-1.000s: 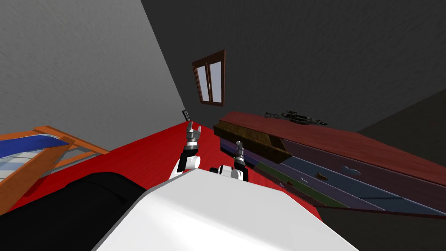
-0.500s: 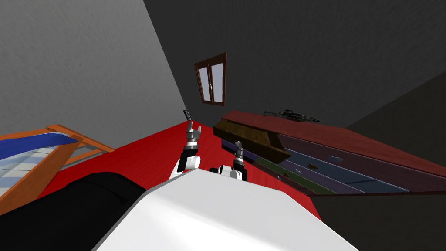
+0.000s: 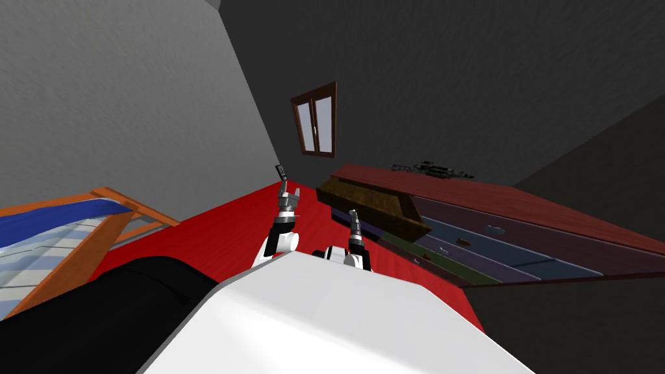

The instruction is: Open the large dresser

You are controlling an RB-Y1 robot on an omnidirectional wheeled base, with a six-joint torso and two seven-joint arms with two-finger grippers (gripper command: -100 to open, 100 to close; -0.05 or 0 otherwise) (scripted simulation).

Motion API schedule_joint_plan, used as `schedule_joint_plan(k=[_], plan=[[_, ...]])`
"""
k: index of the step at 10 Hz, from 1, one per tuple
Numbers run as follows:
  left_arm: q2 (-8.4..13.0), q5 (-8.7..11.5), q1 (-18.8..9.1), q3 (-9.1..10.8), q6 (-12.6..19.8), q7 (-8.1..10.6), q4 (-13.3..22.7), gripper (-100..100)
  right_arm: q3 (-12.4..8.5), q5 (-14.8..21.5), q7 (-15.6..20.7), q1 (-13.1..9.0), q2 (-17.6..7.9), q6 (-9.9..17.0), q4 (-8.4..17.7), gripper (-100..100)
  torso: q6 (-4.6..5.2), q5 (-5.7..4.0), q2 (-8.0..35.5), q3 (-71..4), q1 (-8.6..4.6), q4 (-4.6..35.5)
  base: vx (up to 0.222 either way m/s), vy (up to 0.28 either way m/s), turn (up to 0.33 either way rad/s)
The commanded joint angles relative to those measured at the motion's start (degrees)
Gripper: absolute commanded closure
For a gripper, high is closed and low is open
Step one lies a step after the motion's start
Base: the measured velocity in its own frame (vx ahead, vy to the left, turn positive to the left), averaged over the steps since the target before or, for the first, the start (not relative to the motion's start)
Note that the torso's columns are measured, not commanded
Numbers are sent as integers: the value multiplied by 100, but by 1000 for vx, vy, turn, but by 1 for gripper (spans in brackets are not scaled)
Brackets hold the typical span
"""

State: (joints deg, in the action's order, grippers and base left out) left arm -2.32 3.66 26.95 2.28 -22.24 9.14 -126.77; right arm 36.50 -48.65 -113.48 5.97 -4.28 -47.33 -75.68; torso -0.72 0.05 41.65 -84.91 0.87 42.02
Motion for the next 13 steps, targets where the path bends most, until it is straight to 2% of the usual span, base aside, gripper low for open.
schedule_joint_plan(k=[1,3,4,5,6,7,8,9,10,11,12,13], plan=[[0,0,0,0,0,0,0,0,71,446,428,42,22,372,-107,100,-16,0,-2,-3,14,4,1,-17,5],[0,0,0,0,0,0,0,0,71,783,715,42,22,513,-107,100,-33,0,6,2,34,9,2,-10,-12],[0,0,0,0,0,0,0,0,71,822,889,42,22,635,-107,100,-37,3,15,6,45,24,11,-3,-10],[0,0,0,0,0,0,0,0,-321,631,908,-18,19,469,-17,-100,-48,3,13,7,56,21,-76,-48,366],[-1,0,-3,-2,0,0,-1,0,-406,631,908,-18,19,469,-17,-100,8,6,48,24,-1,26,-88,-49,278],[0,0,-1,-1,0,0,0,0,-607,507,1059,-108,70,523,-31,-100,58,-2,70,39,-65,30,-98,-48,354],[0,0,-3,-1,0,0,0,0,-774,507,1059,-108,70,523,-31,-100,66,-10,79,45,-97,32,-95,-45,248],[0,0,-2,0,0,0,0,0,-951,383,1209,-199,122,577,-46,-100,77,-10,73,41,-105,31,-121,-32,401],[0,0,-3,-1,0,0,0,0,-1139,383,1209,-199,122,577,-46,-100,71,-7,74,40,-94,30,-92,-27,246],[0,0,-1,0,0,0,0,0,-1317,259,1360,-289,174,630,-60,-100,76,-5,59,33,-89,26,-96,-34,346],[0,0,-2,0,0,0,0,0,-1465,259,1360,-289,174,630,-60,-100,71,-5,58,30,-88,25,-82,-31,258],[0,0,-1,0,0,0,0,0,-1518,259,1360,-289,174,630,-60,-100,75,-5,55,29,-88,25,-37,-17,34]])
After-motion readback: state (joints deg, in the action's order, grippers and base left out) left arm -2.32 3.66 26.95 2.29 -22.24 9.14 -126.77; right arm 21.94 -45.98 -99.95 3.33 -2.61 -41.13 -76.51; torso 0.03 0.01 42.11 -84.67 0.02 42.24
